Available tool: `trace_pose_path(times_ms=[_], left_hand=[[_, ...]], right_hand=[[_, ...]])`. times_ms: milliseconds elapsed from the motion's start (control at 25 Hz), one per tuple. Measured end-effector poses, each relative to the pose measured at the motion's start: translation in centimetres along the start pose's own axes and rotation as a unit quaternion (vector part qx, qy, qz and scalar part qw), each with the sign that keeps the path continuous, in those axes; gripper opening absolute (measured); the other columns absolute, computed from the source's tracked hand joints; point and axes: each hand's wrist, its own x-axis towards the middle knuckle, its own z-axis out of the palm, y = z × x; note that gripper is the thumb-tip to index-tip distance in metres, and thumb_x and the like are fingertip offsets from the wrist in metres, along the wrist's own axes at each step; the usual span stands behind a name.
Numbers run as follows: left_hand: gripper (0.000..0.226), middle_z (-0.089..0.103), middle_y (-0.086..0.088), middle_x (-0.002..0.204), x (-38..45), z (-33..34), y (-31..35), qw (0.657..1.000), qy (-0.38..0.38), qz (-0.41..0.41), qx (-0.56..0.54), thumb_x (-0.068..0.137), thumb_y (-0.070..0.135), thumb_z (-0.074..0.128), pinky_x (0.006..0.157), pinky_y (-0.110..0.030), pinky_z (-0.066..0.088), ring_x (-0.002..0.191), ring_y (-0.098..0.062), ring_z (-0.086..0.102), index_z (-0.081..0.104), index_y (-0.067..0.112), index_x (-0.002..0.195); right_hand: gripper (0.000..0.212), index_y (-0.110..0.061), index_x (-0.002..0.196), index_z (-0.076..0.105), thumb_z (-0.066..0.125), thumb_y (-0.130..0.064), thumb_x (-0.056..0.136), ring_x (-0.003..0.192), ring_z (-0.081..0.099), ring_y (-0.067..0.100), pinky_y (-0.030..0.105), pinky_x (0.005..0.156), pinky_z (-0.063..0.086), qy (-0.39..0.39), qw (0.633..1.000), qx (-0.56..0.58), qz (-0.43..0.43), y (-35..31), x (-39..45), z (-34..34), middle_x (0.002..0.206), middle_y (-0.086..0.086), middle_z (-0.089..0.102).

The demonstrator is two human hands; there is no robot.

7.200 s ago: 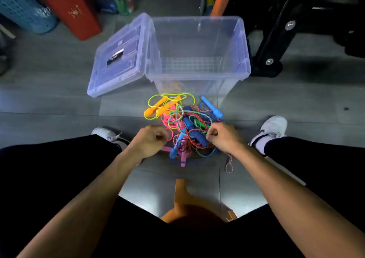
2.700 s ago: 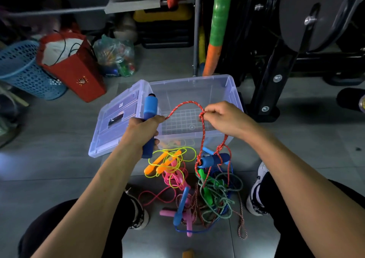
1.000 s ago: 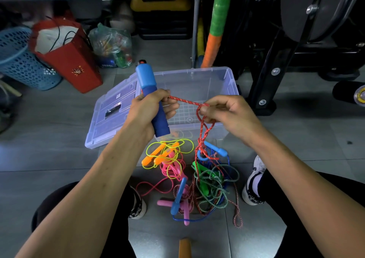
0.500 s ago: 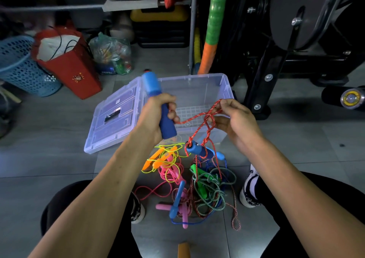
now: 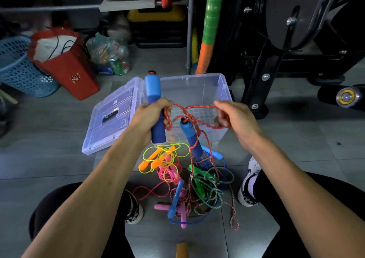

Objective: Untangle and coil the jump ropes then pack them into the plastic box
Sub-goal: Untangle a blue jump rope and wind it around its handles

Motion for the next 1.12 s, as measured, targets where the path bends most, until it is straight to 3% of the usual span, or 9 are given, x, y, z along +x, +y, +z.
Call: trace_pose_path(times_ms=[80, 160, 320, 440, 600, 760, 920, 1000, 1120], left_hand=[[0.017, 0.054, -0.003, 0.055, 0.0, -0.2, 0.2, 0.998, -0.003, 0.01, -0.056, 0.088, 0.009, 0.059, 0.046, -0.024, 0.044, 0.046, -0.015, 0.051, 0.056, 0.011, 0.072], [0.015, 0.056, -0.001, 0.055, -0.1, -0.4, 0.3, 0.996, 0.001, 0.009, -0.094, 0.088, 0.01, 0.059, 0.054, -0.025, 0.052, 0.058, -0.015, 0.065, 0.057, 0.011, 0.074], [0.017, 0.054, 0.0, 0.049, 0.5, -1.6, 0.5, 0.977, 0.087, -0.008, -0.195, 0.089, 0.008, 0.057, 0.07, -0.031, 0.06, 0.062, -0.015, 0.069, 0.055, 0.011, 0.072], [0.019, 0.053, 0.001, 0.048, 0.9, -2.5, 0.4, 0.961, 0.143, -0.012, -0.237, 0.089, 0.007, 0.054, 0.07, -0.032, 0.061, 0.058, -0.016, 0.064, 0.052, 0.011, 0.071], [0.029, 0.048, 0.0, 0.05, 0.4, -2.5, 0.5, 0.947, 0.14, -0.012, -0.288, 0.09, 0.008, 0.049, 0.068, -0.028, 0.06, 0.066, -0.018, 0.066, 0.046, 0.011, 0.061], [0.034, 0.044, 0.0, 0.043, 0.1, -2.9, 1.4, 0.92, 0.123, 0.012, -0.371, 0.089, 0.004, 0.045, 0.057, -0.026, 0.056, 0.048, -0.013, 0.06, 0.042, 0.01, 0.056], [0.033, 0.041, 0.0, 0.045, -0.6, -1.7, 1.0, 0.941, 0.056, -0.014, -0.333, 0.09, 0.003, 0.047, 0.053, -0.025, 0.053, 0.043, -0.014, 0.049, 0.045, 0.01, 0.058], [0.03, 0.044, 0.0, 0.047, -1.3, -0.2, 0.7, 0.957, 0.026, -0.032, -0.288, 0.091, 0.005, 0.048, 0.057, -0.028, 0.058, 0.046, -0.014, 0.055, 0.047, 0.009, 0.062], [0.029, 0.047, -0.001, 0.047, -2.3, 1.5, 0.7, 0.965, -0.009, -0.048, -0.259, 0.093, 0.006, 0.049, 0.066, -0.033, 0.061, 0.052, -0.015, 0.063, 0.05, 0.008, 0.065]], right_hand=[[0.054, -0.015, 0.051, 0.039, 0.055, -0.045, 0.093, 0.044, 0.035, 0.015, 0.027, 0.053, 0.031, -0.035, 0.976, -0.213, -0.04, 1.1, -0.1, 0.2, 0.043, -0.004, 0.032], [0.061, -0.01, 0.048, 0.035, 0.054, -0.048, 0.092, 0.044, 0.03, 0.018, 0.031, 0.049, 0.034, -0.06, 0.922, -0.366, -0.114, 2.0, -0.2, 0.4, 0.041, 0.001, 0.03], [0.054, -0.01, 0.046, 0.032, 0.06, -0.034, 0.085, 0.046, 0.029, 0.018, 0.039, 0.05, 0.04, -0.041, 0.885, -0.432, -0.17, 2.2, 0.2, -0.4, 0.043, 0.003, 0.029], [0.045, -0.014, 0.046, 0.035, 0.064, -0.022, 0.079, 0.056, 0.038, 0.02, 0.042, 0.054, 0.045, -0.026, 0.869, -0.449, -0.204, 2.1, 0.3, -1.2, 0.056, 0.0, 0.038], [0.027, -0.017, 0.059, 0.047, 0.063, -0.022, 0.08, 0.088, 0.054, 0.023, 0.03, 0.064, 0.041, -0.034, 0.832, -0.528, -0.17, 3.2, 0.0, -1.0, 0.09, 0.001, 0.056], [0.011, -0.006, 0.086, 0.063, 0.056, -0.015, 0.083, 0.103, 0.055, 0.03, 0.031, 0.067, 0.038, -0.01, 0.785, -0.611, -0.1, 4.2, 0.6, -1.7, 0.11, 0.008, 0.053], [0.007, -0.013, 0.085, 0.057, 0.059, -0.017, 0.08, 0.099, 0.057, 0.032, 0.031, 0.072, 0.042, -0.052, 0.825, -0.56, -0.056, 4.6, 0.4, -0.8, 0.107, 0.009, 0.056], [0.022, -0.016, 0.099, 0.059, 0.065, -0.02, 0.078, 0.105, 0.056, 0.028, 0.034, 0.085, 0.046, -0.089, 0.852, -0.508, -0.086, 4.8, 0.2, 0.4, 0.11, 0.005, 0.06], [0.034, -0.022, 0.119, 0.063, 0.068, -0.022, 0.085, 0.111, 0.057, 0.01, 0.025, 0.096, 0.044, -0.164, 0.932, -0.303, -0.113, 4.7, -0.1, 3.2, 0.116, -0.006, 0.065]])
